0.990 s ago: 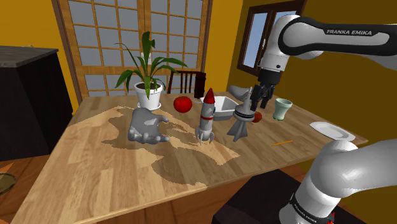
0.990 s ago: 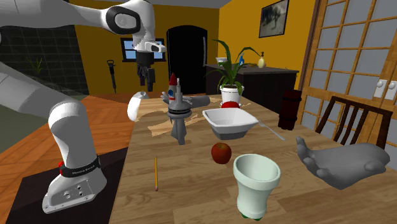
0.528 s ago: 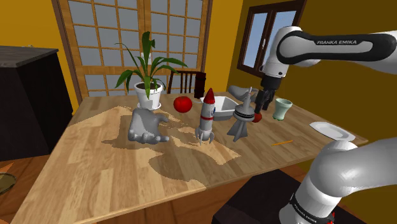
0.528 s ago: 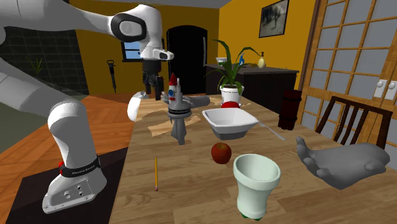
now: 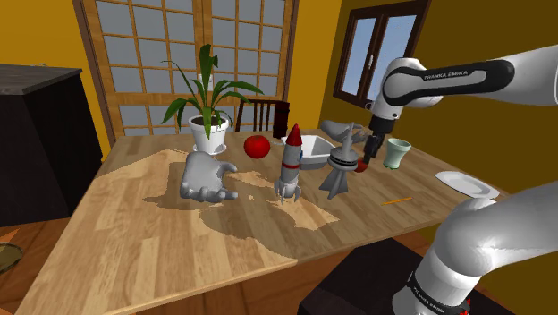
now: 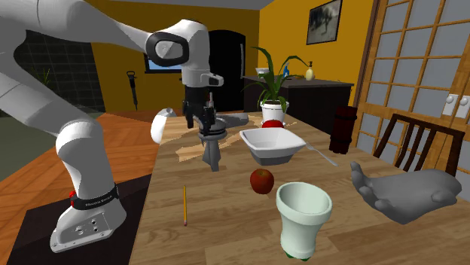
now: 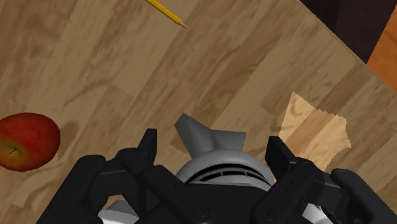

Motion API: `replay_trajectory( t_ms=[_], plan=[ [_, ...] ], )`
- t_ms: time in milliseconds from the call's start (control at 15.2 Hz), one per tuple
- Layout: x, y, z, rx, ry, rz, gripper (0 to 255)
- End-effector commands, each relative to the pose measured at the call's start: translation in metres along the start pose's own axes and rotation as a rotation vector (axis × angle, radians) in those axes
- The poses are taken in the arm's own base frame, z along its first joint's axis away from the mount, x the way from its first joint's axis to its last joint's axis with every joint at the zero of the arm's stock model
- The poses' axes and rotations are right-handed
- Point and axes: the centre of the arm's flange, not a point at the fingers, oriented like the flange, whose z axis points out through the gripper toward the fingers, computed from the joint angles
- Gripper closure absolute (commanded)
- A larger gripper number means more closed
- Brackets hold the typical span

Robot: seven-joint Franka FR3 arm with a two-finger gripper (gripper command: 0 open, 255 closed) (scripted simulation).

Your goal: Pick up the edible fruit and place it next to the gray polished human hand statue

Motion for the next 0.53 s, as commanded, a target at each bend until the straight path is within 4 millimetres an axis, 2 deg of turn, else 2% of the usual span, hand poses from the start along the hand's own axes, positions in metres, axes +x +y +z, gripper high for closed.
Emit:
replay_trajectory(
  t_ms=[0,462],
  plan=[
    [-0.001,0.024,0.010,-0.011,0.003,-0.029,0],
    [0.011,0.105,0.041,-0.045,0.014,-0.118,0]
  ],
)
